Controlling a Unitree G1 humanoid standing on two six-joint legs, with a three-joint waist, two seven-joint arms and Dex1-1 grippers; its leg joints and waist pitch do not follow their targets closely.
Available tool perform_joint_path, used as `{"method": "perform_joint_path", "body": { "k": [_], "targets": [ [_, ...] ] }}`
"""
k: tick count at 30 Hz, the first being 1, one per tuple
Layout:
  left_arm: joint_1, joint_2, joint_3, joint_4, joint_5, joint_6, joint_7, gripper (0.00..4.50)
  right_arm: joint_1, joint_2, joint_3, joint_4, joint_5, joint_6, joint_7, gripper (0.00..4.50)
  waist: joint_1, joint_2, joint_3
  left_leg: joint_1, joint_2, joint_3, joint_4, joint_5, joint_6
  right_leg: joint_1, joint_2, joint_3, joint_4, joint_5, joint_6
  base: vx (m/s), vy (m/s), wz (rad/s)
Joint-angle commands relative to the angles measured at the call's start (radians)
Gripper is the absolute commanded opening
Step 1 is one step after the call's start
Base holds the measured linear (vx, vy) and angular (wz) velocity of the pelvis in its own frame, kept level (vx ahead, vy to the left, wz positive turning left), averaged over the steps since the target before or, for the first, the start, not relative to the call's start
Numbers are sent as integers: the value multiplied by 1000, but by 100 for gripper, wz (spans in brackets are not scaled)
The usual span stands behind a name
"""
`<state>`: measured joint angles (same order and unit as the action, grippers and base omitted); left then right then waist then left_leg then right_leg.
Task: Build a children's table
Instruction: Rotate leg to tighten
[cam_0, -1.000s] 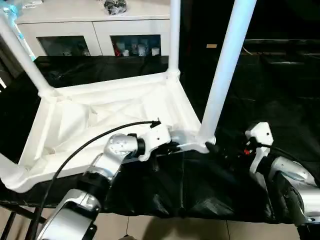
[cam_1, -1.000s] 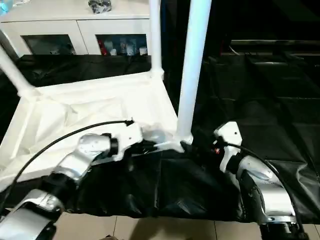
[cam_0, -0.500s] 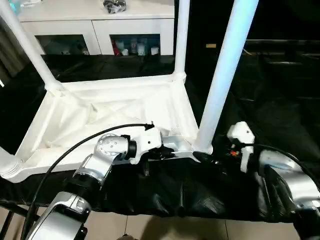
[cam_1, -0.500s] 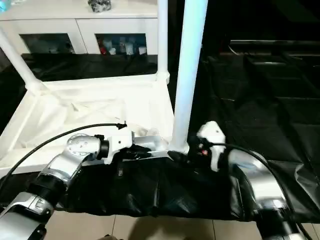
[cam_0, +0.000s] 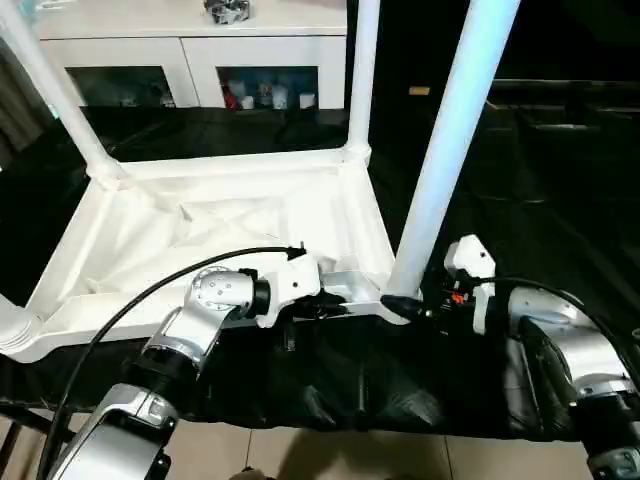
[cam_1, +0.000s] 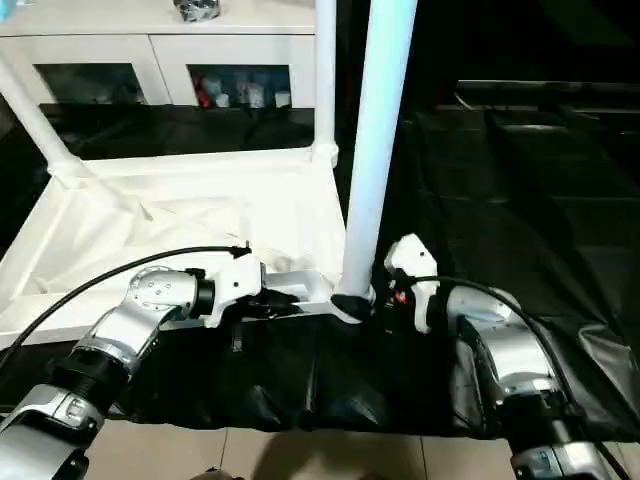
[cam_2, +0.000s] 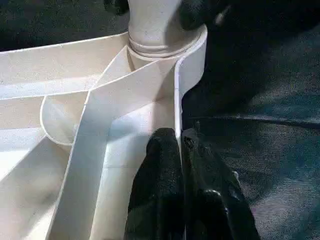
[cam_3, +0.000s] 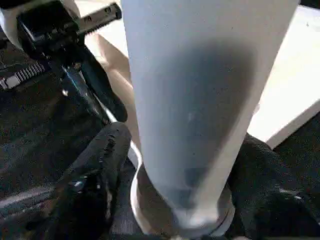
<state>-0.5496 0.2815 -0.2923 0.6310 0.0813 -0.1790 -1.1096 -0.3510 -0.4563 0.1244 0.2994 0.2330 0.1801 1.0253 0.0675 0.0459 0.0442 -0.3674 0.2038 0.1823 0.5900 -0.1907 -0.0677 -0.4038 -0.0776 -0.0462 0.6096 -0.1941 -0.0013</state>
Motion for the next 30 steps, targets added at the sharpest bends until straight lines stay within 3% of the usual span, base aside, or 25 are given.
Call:
{"method": "perform_joint_path", "body": {
  "k": [1, 2, 4, 5, 6, 9, 11, 13, 17, 18, 19, 21, 22, 23, 26, 27, 28, 30],
  "targets": [
    [19, 2, -9, -12, -18, -4, -17, 0, -10, 4, 5, 14, 4, -17, 14, 268, 3, -24, -63, 2, 21, -2, -57, -129, 79, 56, -53, 33, -67, -126, -229, 0, 0, 0],
    [20, 3, -10, -14, -18, -3, -19, 0, -10, 5, 5, 14, 4, -18, 15, 263, 2, -18, -63, 3, 21, -2, -57, -132, 76, 54, -53, 33, -68, -122, -231, 0, 0, 0],
    [21, 3, -12, -15, -18, -2, -21, 0, -10, 8, 4, 13, 4, -18, 15, 245, 2, -21, -64, 3, 21, -2, -57, -130, 75, 56, -52, 32, -65, -105, -239, 0, 0, 0],
    [20, 3, -12, -14, -17, -2, -21, 0, -10, 12, 6, 15, 3, -19, 13, 245, 2, -16, -65, 3, 20, -3, -56, -128, 76, 56, -52, 32, -64, -98, -242, 0, 0, 0],
    [18, 2, -12, -12, -16, -2, -18, 0, -10, 16, 7, 17, 2, -20, 11, 223, 1, -18, -65, 3, 20, -2, -55, -128, 78, 56, -51, 32, -64, -89, -244, 0, 0, 0],
    [2, -12, -7, 16, 8, 16, 47, 0, -5, 57, 11, 44, -32, 2, -84, 214, -1, -18, -63, 2, 19, -3, -57, -129, 74, 56, -51, 31, -65, -92, -246, 0, 0, 0],
    [-22, -39, -9, 49, 44, 45, 130, 0, -1, 115, 6, 79, -79, -1, -222, 195, -7, -21, -61, 2, 17, -3, -60, -148, 61, 55, -52, 31, -71, -142, -234, 0, 0, 0],
    [-29, -50, -10, 57, 53, 53, 156, 0, -1, 134, 3, 90, -91, 4, -268, 193, -11, -19, -57, 6, 17, -5, -64, -178, 37, 52, -54, 31, -79, -221, -213, 0, 0, 0],
    [-80, -152, -8, 102, 73, 115, 291, 0, -44, 282, -30, 197, -117, 36, -526, 191, -27, -11, -51, 15, 14, -10, -75, -275, -11, 46, -53, 33, -91, -345, -179, 0, 0, 0],
    [-80, -152, -8, 102, 73, 115, 291, 0, -44, 282, -30, 197, -117, 36, -526, 191, -34, -17, -51, 16, 13, -12, -76, -292, -18, 46, -51, 33, -95, -360, -170, 0, 0, 0],
    [-102, -185, -9, 123, 82, 128, 341, 0, -79, 331, -37, 249, -127, 33, -605, 191, -33, 1, -52, 22, 13, -14, -76, -304, -21, 43, -52, 35, -94, -354, -173, 0, 0, 0],
    [-122, -212, -9, 145, 88, 136, 384, 0, -117, 372, -38, 301, -144, 19, -670, 191, -40, -9, -52, 19, 9, -14, -76, -319, -22, 44, -50, 33, -97, -357, -173, 0, 0, 0],
    [-136, -232, -12, 161, 94, 140, 409, 0, -150, 404, -38, 340, -154, 3, -711, 191, -42, -8, -53, 20, 8, -13, -75, -318, -23, 43, -51, 35, -97, -355, -176, 0, 0, 0],
    [-147, -245, -14, 172, 99, 139, 428, 0, -174, 429, -39, 365, -154, -9, -727, 191, -43, 0, -54, 20, 8, -15, -75, -319, -25, 43, -52, 35, -96, -352, -179, 0, 0, 0],
    [-158, -257, -17, 183, 107, 113, 431, 0, -218, 469, -32, 393, -163, -49, -718, 191, -42, -5, -59, 14, 10, -13, -72, -277, -5, 51, -50, 35, -90, -239, -202, 0, 0, 0],
    [-154, -251, -20, 180, 108, 91, 414, 0, -224, 470, -29, 396, -170, -70, -700, 226, -41, -11, -61, 12, 10, -12, -70, -252, 7, 54, -50, 35, -86, -193, -213, 0, 0, 0],
    [-146, -241, -21, 172, 105, 86, 395, 0, -221, 465, -31, 389, -166, -79, -684, 247, -39, -8, -63, 10, 10, -11, -68, -225, 17, 58, -50, 35, -80, -151, -225, 0, 0, 0],
    [-116, -206, -25, 141, 88, 48, 329, 0, -197, 438, -46, 361, -141, -102, -628, 261, -37, -16, -63, 6, 10, -10, -68, -213, 35, 61, -52, 34, -80, -146, -229, 0, 0, 0]
  ]
}}
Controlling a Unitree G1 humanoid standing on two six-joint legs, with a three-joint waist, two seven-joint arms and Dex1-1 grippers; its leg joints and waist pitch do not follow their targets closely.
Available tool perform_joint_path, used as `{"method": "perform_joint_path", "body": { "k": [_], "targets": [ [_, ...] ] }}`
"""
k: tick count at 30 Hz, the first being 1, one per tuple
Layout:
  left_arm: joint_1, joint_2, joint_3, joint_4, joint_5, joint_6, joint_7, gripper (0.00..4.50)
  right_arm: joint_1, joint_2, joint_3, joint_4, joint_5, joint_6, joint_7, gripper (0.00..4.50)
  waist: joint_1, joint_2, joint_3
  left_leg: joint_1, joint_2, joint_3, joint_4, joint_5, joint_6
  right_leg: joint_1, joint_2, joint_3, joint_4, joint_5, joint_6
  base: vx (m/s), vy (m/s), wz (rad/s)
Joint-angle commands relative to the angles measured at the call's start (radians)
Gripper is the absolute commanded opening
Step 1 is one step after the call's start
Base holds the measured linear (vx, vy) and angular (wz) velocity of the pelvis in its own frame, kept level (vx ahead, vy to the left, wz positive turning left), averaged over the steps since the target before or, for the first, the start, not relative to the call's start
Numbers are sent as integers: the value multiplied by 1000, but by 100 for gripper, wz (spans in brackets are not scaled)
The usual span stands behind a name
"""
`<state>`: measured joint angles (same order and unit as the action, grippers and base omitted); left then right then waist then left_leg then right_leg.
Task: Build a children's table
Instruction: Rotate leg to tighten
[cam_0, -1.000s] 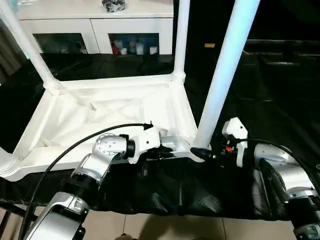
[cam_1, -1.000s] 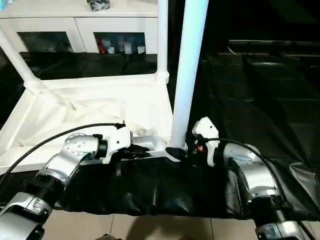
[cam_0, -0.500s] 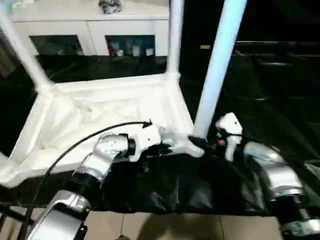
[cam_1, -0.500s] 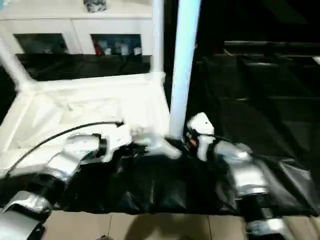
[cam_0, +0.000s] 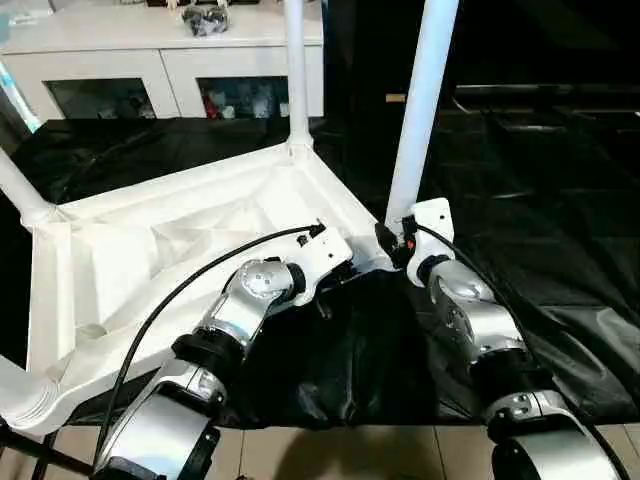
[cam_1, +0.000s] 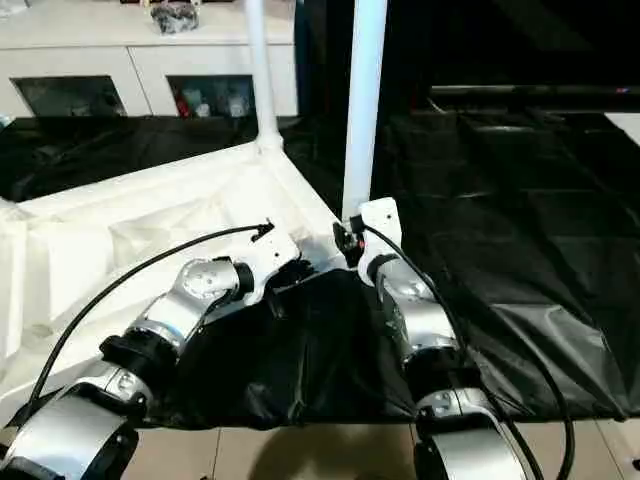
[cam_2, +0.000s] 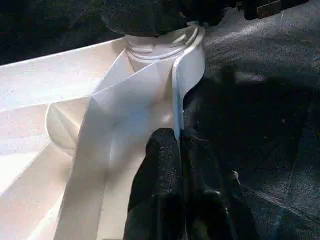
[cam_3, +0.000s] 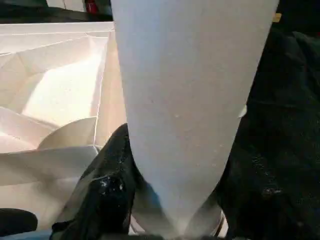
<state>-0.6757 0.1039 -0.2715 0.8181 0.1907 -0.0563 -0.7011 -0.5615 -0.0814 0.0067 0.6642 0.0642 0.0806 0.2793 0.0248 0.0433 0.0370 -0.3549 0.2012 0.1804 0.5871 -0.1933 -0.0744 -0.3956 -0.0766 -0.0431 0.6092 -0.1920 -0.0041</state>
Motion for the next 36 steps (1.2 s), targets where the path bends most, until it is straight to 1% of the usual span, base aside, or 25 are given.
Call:
{"method": "perform_joint_path", "body": {
  "k": [1, 2, 3, 4, 5, 6, 7, 8, 9, 10, 12, 14, 15, 17, 18, 19, 20, 22, 23, 24, 27, 28, 30, 33, 36],
  "targets": [
    [19, -19, -46, -54, -28, -78, -95, 0, 22, 53, 71, -13, 29, -16, 129, 270, 8, -13, -55, -9, 15, -8, -66, -207, 52, 54, -57, 31, -80, -162, -223, 0, 0, 0],
    [22, -17, -46, -58, -30, -77, -100, 0, 24, 49, 72, -16, 28, -22, 133, 283, 8, -12, -55, -9, 16, -8, -65, -201, 54, 52, -57, 32, -80, -163, -221, 0, 0, 0],
    [28, -5, -46, -62, -33, -87, -110, 0, 31, 36, 70, -21, 30, -27, 151, 283, 8, -11, -55, -7, 16, -8, -66, -198, 56, 50, -55, 31, -80, -170, -224, 0, 0, 0],
    [37, 10, -46, -68, -38, -99, -128, 0, 42, 20, 67, -33, 38, -30, 181, 305, 8, -10, -54, -6, 16, -7, -66, -200, 56, 48, -54, 32, -82, -176, -226, 0, 0, 0],
    [47, 25, -45, -76, -45, -106, -149, 0, 52, 2, 66, -44, 43, -33, 208, 310, 10, -8, -53, -4, 19, -6, -66, -211, 56, 46, -54, 33, -83, -186, -228, 0, 0, 0],
    [57, 41, -43, -86, -54, -113, -174, 0, 64, -21, 68, -59, 49, -33, 244, 317, 13, -7, -54, -3, 21, -7, -67, -213, 57, 48, -55, 33, -81, -172, -233, 0, 0, 0],
    [64, 51, -41, -92, -59, -116, -190, 0, 71, -35, 70, -68, 52, -33, 266, 326, 13, -7, -54, -4, 21, -5, -67, -208, 57, 47, -53, 34, -78, -151, -239, 0, 0, 0],
    [72, 64, -36, -101, -69, -121, -212, 0, 80, -61, 77, -80, 51, -34, 300, 326, 14, -4, -54, -3, 22, -6, -67, -208, 56, 46, -53, 33, -77, -144, -243, 0, 0, 0],
    [72, 64, -36, -101, -69, -121, -212, 0, 80, -61, 77, -80, 51, -34, 300, 336, 15, -4, -55, -1, 22, -5, -66, -210, 56, 46, -53, 33, -77, -137, -245, 0, 0, 0],
    [83, 85, -26, -116, -86, -131, -249, 0, 95, -105, 90, -101, 47, -38, 365, 349, 17, -1, -53, -1, 23, -4, -67, -218, 55, 45, -53, 34, -76, -132, -250, 0, 0, 0],
    [90, 106, -20, -130, -102, -139, -286, 0, 109, -146, 101, -134, 68, -23, 460, 349, 21, -5, -52, -3, 21, -4, -66, -222, 60, 50, -52, 33, -77, -140, -244, 0, 0, 0],
    [95, 138, -15, -143, -121, -142, -346, 0, 127, -199, 118, -188, 105, 8, 604, 349, 23, -4, -52, -4, 23, -2, -65, -221, 65, 50, -51, 33, -76, -143, -243, 0, 0, 0],
    [95, 138, -15, -143, -121, -142, -347, 0, 127, -200, 118, -189, 106, 8, 605, 349, 27, -4, -52, -4, 24, -2, -65, -219, 70, 50, -52, 32, -76, -148, -242, 0, 0, 0],
    [95, 152, -14, -145, -127, -146, -372, 0, 133, -220, 124, -212, 123, 25, 667, 349, 29, -2, -52, -4, 26, -2, -66, -214, 66, 46, -53, 32, -75, -152, -245, 0, 0, 0],
    [91, 169, -16, -141, -130, -153, -398, 0, 136, -244, 137, -236, 143, 47, 734, 349, 31, -6, -53, -4, 24, -2, -65, -212, 66, 48, -53, 32, -75, -154, -244, 0, 0, 0],
    [91, 169, -16, -141, -130, -153, -398, 0, 136, -244, 137, -236, 143, 47, 734, 349, 34, -5, -52, -3, 26, -2, -65, -206, 69, 47, -52, 32, -75, -152, -245, 0, 0, 0],
    [90, 177, -15, -144, -135, -151, -419, 0, 139, -260, 150, -249, 150, 51, 770, 349, 35, -3, -52, -3, 27, -1, -64, -202, 69, 45, -53, 33, -74, -149, -246, 0, 0, 0],
    [89, 186, -14, -146, -146, -149, -445, 0, 144, -282, 170, -263, 150, 48, 814, 349, 39, -6, -53, -4, 26, -1, -64, -187, 70, 47, -53, 32, -72, -136, -247, 0, 0, 0],
    [88, 192, -17, -146, -145, -150, -456, 0, 146, -290, 179, -269, 150, 57, 834, 324, 40, -4, -53, -4, 26, 0, -63, -183, 71, 45, -53, 32, -71, -127, -251, 0, 0, 0],
    [87, 197, -19, -146, -145, -150, -466, 0, 148, -296, 186, -275, 150, 65, 849, 324, 40, -6, -53, -5, 26, -1, -62, -181, 71, 45, -53, 32, -70, -125, -251, 0, 0, 0],
    [85, 203, -21, -142, -146, -154, -476, 0, 152, -302, 190, -288, 152, 85, 875, 303, 42, -6, -53, -6, 26, -1, -63, -172, 71, 45, -53, 31, -69, -121, -251, 0, 0, 0],
    [84, 204, -20, -140, -147, -154, -480, 0, 153, -302, 190, -293, 156, 92, 879, 303, 43, -5, -53, -5, 26, -1, -62, -175, 70, 44, -54, 31, -70, -129, -250, 0, 0, 0],
    [84, 204, -19, -139, -147, -155, -483, 0, 153, -300, 191, -296, 159, 95, 876, 278, 43, -6, -53, -6, 27, -2, -63, -170, 67, 45, -54, 31, -69, -128, -250, 0, 0, 0],
    [83, 203, -18, -135, -140, -157, -472, 0, 155, -290, 189, -295, 159, 96, 858, 258, 44, -5, -54, -6, 26, -1, -62, -169, 64, 44, -54, 31, -70, -126, -250, 0, 0, 0],
    [76, 191, -19, -121, -118, -151, -423, 0, 150, -259, 170, -271, 140, 104, 776, 231, 43, -6, -53, -7, 25, -2, -64, -170, 55, 45, -55, 31, -71, -146, -241, 0, 0, 0]
  ]
}}
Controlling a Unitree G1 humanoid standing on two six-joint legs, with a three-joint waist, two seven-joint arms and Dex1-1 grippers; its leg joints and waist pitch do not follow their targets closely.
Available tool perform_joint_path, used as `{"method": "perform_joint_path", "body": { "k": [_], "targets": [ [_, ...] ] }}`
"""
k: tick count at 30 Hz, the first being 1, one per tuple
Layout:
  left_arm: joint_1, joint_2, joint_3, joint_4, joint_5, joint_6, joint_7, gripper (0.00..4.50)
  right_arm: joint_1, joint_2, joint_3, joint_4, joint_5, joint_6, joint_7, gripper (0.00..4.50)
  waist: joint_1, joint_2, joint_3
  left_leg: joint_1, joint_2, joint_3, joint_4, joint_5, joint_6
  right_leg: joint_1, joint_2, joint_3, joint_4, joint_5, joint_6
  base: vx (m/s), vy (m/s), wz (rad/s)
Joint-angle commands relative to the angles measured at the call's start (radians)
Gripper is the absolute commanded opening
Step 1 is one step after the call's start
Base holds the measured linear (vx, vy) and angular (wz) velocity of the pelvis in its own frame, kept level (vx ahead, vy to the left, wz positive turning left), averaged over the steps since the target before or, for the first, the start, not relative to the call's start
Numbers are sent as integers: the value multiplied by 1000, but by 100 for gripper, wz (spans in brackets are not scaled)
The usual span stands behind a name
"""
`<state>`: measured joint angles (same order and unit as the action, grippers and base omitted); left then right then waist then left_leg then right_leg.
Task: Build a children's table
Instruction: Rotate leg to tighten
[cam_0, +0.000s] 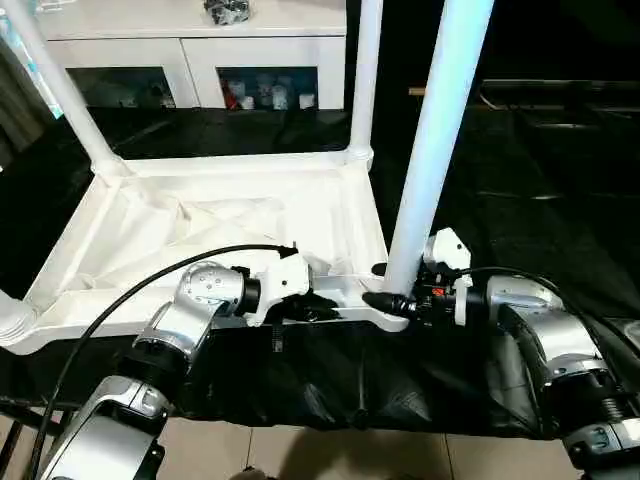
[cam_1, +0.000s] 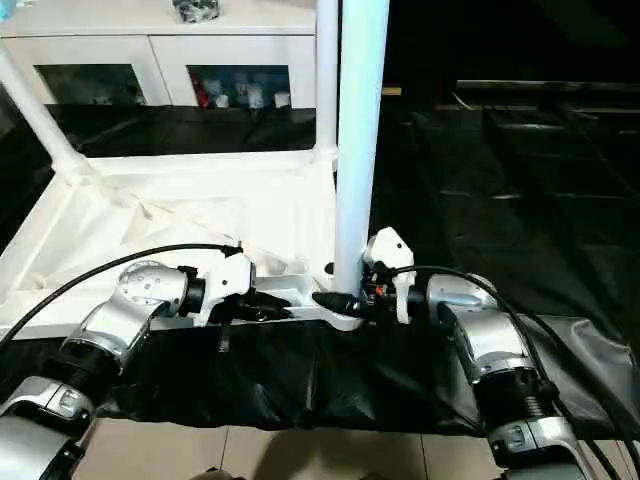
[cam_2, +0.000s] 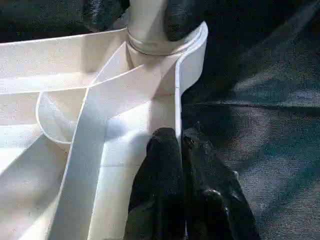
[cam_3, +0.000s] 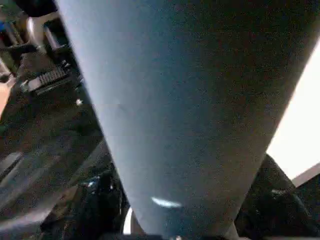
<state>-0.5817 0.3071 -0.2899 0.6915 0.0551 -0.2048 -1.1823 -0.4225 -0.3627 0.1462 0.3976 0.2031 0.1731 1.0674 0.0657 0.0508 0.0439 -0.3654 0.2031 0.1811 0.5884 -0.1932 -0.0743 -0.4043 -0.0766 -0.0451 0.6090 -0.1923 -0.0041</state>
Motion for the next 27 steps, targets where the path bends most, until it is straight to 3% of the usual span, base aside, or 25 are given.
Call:
{"method": "perform_joint_path", "body": {
  "k": [1, 5, 6, 8, 9, 10, 13, 17, 20, 24, 27],
  "targets": [
    [-23, -20, -3, 14, 31, 5, 92, 0, 5, 42, 20, 17, -18, 6, -68, 225, -1, -14, -57, 3, 23, -3, -66, -179, 47, 51, -56, 33, -73, -168, -236, 0, 0, 0],
    [-53, -78, 0, 48, 80, 57, 255, 0, -35, 143, -43, 130, -76, 34, -368, 204, -13, -12, -51, 10, 20, -6, -74, -225, 7, 43, -55, 34, -84, -282, -207, 0, 0, 0],
    [-56, -91, 0, 47, 85, 70, 279, 0, -41, 161, -55, 148, -81, 35, -416, 200, -16, -14, -52, 9, 18, -8, -74, -235, -2, 47, -56, 34, -86, -310, -194, 0, 0, 0],
    [-56, -130, -6, 38, 94, 101, 323, 0, -54, 207, -82, 187, -86, 34, -526, 199, -19, -13, -53, 7, 20, -8, -74, -229, -2, 46, -57, 37, -86, -293, -188, 0, 0, 0],
    [-58, -154, -7, 37, 99, 117, 355, 0, -64, 233, -90, 211, -92, 26, -583, 199, -21, -5, -55, 7, 19, -9, -74, -225, -4, 46, -56, 36, -84, -268, -192, 0, 0, 0],
    [-59, -165, -8, 37, 101, 123, 368, 0, -68, 244, -93, 221, -94, 22, -607, 198, -26, -10, -57, 6, 18, -8, -72, -217, -4, 47, -54, 36, -83, -235, -201, 0, 0, 0],
    [-69, -224, -15, 49, 113, 148, 441, 0, -101, 312, -98, 273, -111, -1, -724, 198, -31, -7, -58, 5, 16, -7, -70, -213, 2, 48, -53, 35, -81, -198, -213, 0, 0, 0],
    [-87, -262, -28, 80, 133, 136, 484, 0, -141, 371, -71, 310, -153, -53, -768, 198, -32, -7, -55, 6, 14, -7, -72, -237, 10, 48, -53, 34, -88, -236, -202, 0, 0, 0],
    [-94, -250, -22, 82, 128, 124, 477, 0, -150, 370, -79, 312, -151, -90, -741, 266, -31, -9, -55, 6, 15, -8, -73, -253, 16, 48, -55, 35, -90, -258, -195, 0, 0, 0],
    [-91, -220, -4, 70, 118, 93, 455, 0, -146, 344, -113, 298, -107, -102, -678, 301, -29, -12, -58, 3, 16, -8, -72, -233, 33, 51, -55, 35, -85, -211, -206, 0, 0, 0],
    [-82, -191, 6, 56, 101, 67, 402, 0, -128, 299, -109, 267, -94, -113, -593, 315, -29, -12, -60, 0, 16, -6, -67, -205, 50, 54, -55, 34, -80, -161, -222, 0, 0, 0]
  ]
}}
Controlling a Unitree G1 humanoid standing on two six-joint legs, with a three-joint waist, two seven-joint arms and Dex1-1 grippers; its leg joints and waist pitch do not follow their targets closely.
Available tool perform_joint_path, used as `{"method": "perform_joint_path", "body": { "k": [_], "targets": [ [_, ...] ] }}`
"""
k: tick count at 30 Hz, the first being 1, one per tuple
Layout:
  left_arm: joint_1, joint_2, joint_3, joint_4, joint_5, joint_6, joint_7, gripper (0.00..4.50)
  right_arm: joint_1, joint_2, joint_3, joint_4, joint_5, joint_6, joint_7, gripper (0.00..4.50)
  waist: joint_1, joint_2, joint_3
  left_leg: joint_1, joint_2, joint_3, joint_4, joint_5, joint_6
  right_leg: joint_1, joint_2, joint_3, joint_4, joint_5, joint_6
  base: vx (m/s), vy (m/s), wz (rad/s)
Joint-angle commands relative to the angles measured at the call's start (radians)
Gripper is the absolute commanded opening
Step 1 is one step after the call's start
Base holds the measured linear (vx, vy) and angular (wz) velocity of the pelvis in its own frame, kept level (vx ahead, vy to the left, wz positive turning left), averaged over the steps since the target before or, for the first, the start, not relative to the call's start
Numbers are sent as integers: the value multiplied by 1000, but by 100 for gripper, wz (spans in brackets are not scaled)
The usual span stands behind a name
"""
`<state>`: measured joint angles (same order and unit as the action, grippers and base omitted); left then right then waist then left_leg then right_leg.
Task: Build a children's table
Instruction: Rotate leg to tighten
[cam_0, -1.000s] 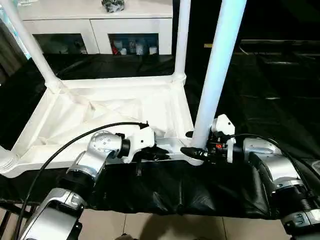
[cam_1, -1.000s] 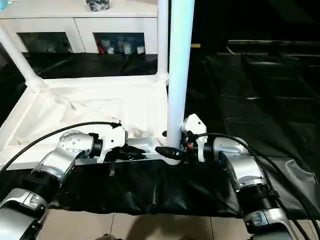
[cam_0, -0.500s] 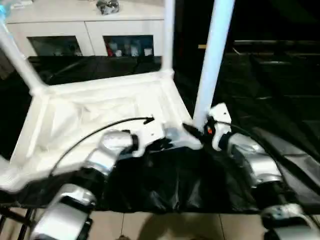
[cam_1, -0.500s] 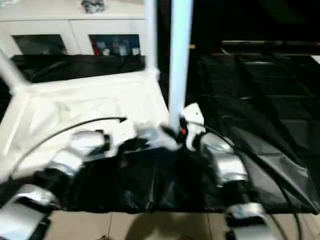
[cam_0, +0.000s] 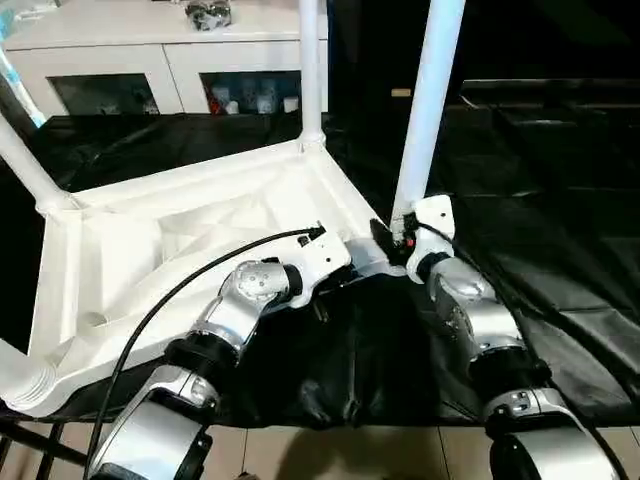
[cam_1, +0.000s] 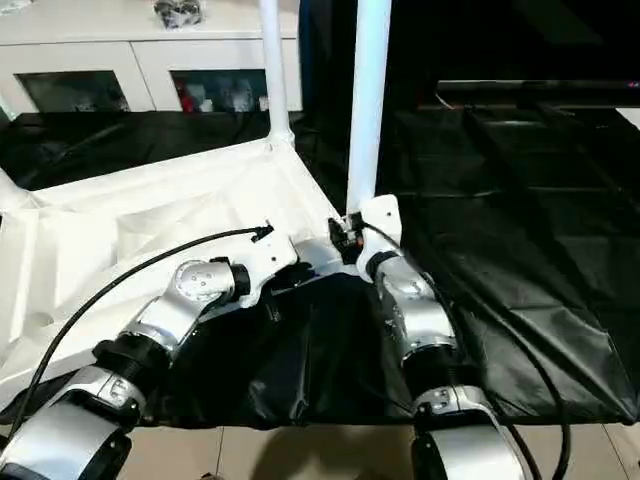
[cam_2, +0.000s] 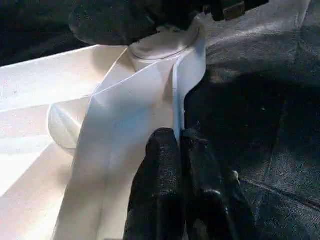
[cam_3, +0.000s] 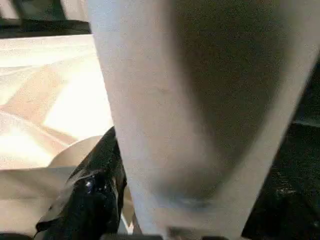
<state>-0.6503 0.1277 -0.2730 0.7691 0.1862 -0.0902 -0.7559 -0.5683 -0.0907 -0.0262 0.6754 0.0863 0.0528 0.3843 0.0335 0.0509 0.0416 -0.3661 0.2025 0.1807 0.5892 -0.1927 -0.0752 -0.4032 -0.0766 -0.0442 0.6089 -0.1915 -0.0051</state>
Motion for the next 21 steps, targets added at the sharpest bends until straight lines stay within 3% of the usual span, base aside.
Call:
{"method": "perform_joint_path", "body": {
  "k": [1, 2, 3, 4, 7, 9, 11, 12, 14, 19, 20, 21],
  "targets": [
    [-4, 11, -11, -32, -41, -62, -69, 0, 35, -10, 74, -39, 31, 3, 165, 315, 7, -13, -59, 0, 17, -5, -66, -193, 60, 54, -55, 33, -78, -142, -225, 0, 0, 0],
    [1, 26, -12, -36, -45, -70, -91, 0, 44, -32, 83, -57, 36, 4, 207, 315, 8, -13, -58, 0, 17, -5, -66, -188, 65, 55, -55, 34, -77, -132, -228, 0, 0, 0],
    [9, 49, -12, -42, -52, -82, -126, 0, 59, -68, 100, -86, 43, 8, 281, 315, 9, -3, -59, 0, 18, -7, -66, -181, 67, 55, -56, 33, -75, -120, -233, 0, 0, 0],
    [15, 69, -8, -44, -60, -92, -152, 0, 73, -104, 118, -116, 53, 15, 359, 315, 10, -9, -59, -2, 18, -5, -63, -172, 82, 59, -53, 32, -72, -82, -246, 0, 0, 0],
    [20, 91, 3, -43, -71, -102, -175, 0, 91, -146, 131, -160, 81, 35, 470, 315, 13, -11, -58, -3, 20, -2, -62, -165, 93, 59, -53, 29, -70, -80, -255, 0, 0, 0],
    [23, 104, 5, -41, -74, -106, -193, 0, 97, -163, 133, -183, 104, 61, 520, 315, 17, -8, -58, 1, 24, -2, -63, -169, 90, 57, -54, 29, -71, -105, -259, 0, 0, 0],
    [26, 127, 12, -40, -82, -114, -223, 0, 107, -195, 153, -215, 119, 76, 599, 315, 18, -23, -56, -1, 23, -2, -64, -168, 87, 56, -54, 30, -70, -122, -256, 0, 0, 0],
    [26, 141, 13, -36, -86, -121, -238, 0, 111, -210, 161, -230, 127, 84, 641, 315, 22, -18, -58, 1, 24, -3, -63, -166, 86, 57, -56, 30, -69, -130, -254, 0, 0, 0],
    [25, 166, 13, -30, -95, -130, -272, 0, 122, -240, 189, -264, 143, 113, 723, 315, 25, -27, -57, -1, 24, 0, -61, -151, 93, 56, -55, 31, -69, -128, -249, 0, 0, 0],
    [18, 197, 15, -7, -101, -150, -312, 0, 141, -290, 262, -285, 100, 114, 823, 315, 34, -24, -56, 2, 26, 0, -60, -136, 90, 52, -56, 31, -65, -109, -254, 0, 0, 0],
    [17, 199, 15, -6, -101, -152, -314, 0, 142, -293, 267, -283, 93, 112, 829, 315, 33, -35, -56, 1, 26, 2, -60, -135, 90, 52, -55, 32, -66, -110, -251, 0, 0, 0],
    [16, 200, 15, -4, -101, -153, -316, 0, 142, -294, 271, -279, 85, 107, 829, 315, 36, -29, -56, 1, 26, 0, -61, -135, 87, 52, -58, 31, -64, -122, -250, 0, 0, 0]
  ]
}}
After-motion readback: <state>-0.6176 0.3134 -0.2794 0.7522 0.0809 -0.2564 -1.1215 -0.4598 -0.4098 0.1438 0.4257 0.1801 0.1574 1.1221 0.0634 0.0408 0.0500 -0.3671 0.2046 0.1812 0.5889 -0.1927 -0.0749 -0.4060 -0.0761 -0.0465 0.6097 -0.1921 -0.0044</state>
